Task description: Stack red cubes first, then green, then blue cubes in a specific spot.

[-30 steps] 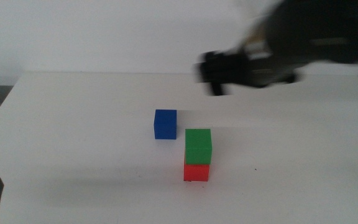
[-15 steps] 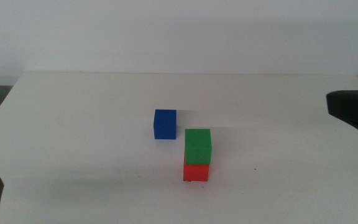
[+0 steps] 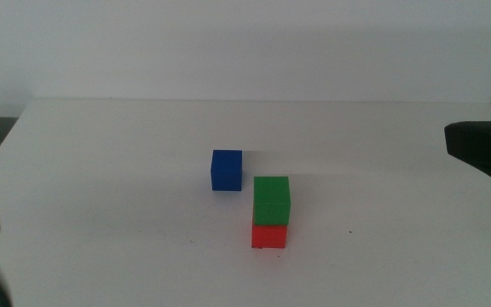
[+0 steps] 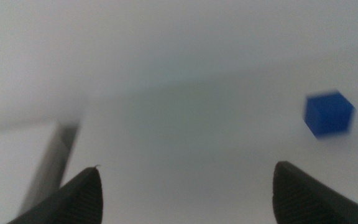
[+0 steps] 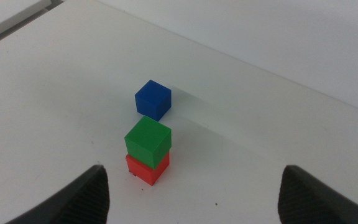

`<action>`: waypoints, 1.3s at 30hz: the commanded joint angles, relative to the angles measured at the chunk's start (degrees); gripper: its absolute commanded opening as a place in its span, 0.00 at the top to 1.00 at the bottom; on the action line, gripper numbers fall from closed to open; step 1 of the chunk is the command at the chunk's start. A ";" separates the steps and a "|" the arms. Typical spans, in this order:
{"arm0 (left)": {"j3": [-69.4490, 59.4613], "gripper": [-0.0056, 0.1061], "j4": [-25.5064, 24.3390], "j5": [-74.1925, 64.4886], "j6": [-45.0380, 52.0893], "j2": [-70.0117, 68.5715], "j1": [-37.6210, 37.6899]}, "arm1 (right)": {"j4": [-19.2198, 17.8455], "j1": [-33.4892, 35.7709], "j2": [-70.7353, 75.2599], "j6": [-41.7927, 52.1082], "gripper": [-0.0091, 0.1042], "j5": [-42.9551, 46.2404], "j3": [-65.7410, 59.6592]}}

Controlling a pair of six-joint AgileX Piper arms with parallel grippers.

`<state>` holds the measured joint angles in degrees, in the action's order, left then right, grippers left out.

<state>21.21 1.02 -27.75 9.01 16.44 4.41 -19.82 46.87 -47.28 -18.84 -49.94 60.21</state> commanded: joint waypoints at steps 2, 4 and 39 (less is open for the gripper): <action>19.18 0.12 2.07 -23.93 0.03 15.56 0.65 | -0.37 -0.24 0.13 0.53 0.16 0.47 -0.12; 28.20 0.13 2.87 -33.92 -0.06 23.51 0.65 | -0.37 -0.24 0.13 0.53 0.16 0.47 -0.12; 82.42 0.14 -5.83 -42.21 -33.00 93.41 25.28 | -0.37 -0.24 0.13 0.53 0.16 0.47 -0.12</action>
<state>101.35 -5.36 -70.00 -24.05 107.42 29.81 -19.82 46.87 -47.28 -18.84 -49.85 60.21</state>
